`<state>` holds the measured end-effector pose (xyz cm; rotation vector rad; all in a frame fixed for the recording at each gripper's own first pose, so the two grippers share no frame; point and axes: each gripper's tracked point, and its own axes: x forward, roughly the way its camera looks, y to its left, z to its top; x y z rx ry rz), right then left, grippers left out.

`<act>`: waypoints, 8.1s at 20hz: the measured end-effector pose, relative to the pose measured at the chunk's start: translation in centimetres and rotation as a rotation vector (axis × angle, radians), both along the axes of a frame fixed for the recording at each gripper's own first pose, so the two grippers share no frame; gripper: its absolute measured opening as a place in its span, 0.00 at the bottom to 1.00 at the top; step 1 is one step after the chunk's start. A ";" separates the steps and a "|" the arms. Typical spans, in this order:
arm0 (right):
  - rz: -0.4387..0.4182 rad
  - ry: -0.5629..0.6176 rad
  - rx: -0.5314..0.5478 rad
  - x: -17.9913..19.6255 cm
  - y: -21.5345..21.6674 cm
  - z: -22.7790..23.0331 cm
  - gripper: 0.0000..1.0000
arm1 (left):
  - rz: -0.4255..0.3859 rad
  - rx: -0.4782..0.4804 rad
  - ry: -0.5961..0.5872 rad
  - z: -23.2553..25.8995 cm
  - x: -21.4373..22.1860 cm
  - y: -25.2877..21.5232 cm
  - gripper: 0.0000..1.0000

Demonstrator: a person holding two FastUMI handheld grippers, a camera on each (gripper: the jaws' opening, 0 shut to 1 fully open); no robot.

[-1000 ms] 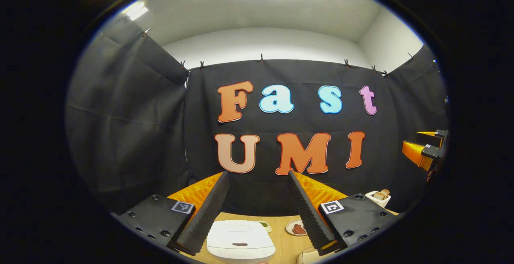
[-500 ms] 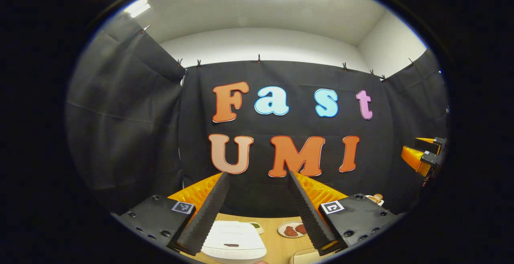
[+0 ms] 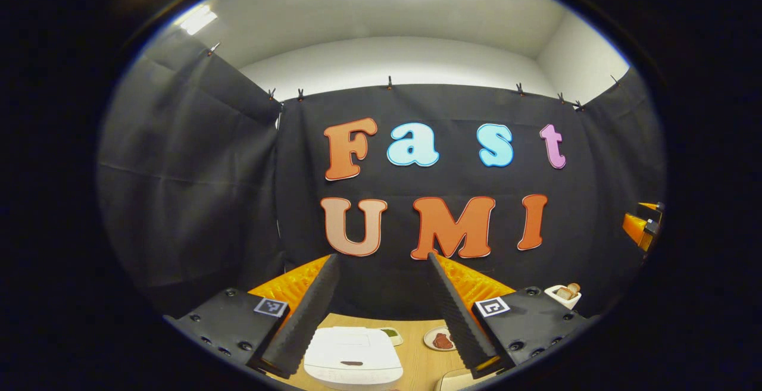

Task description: Close the left gripper, press the button to open the rice cooker; take a wooden spoon from the chopstick holder with the right hand, scoop a spoonful of rice and pour it into the rice cooker, then put the wooden spoon back into the chopstick holder.

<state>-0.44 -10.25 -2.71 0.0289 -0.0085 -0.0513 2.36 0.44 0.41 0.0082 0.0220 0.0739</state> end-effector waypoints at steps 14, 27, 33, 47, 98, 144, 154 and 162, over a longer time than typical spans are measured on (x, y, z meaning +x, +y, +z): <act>-0.014 0.098 -0.026 -0.3 -6.9 -7.0 0.95 | 0.197 -0.092 0.242 -8.0 -0.5 2.9 0.04; -0.149 0.251 -0.054 -4.3 -3.6 -11.2 0.95 | 0.048 -0.260 0.774 -24.2 3.3 5.0 0.05; -0.197 0.325 -0.031 -6.0 -3.6 -13.3 0.95 | 0.006 -0.419 0.991 -31.2 2.7 4.3 0.05; -0.266 0.404 -0.028 -7.6 -4.3 -16.3 0.95 | 0.007 -0.627 1.200 -40.6 3.2 5.2 0.06; -0.170 0.877 0.601 -9.0 -0.9 -41.1 0.39 | -0.080 0.018 0.285 -16.8 -1.6 -1.5 0.81; 0.192 0.869 0.186 -7.0 18.4 -36.8 0.18 | 0.142 -0.013 0.282 -19.2 -6.2 6.8 0.94; 0.281 0.831 0.085 -9.5 22.7 -36.9 0.17 | 0.146 0.004 0.285 -19.5 -6.4 7.2 0.94; 0.250 0.891 0.183 -10.2 24.8 -37.1 0.17 | 0.165 -0.006 0.297 -20.1 -7.0 9.3 0.94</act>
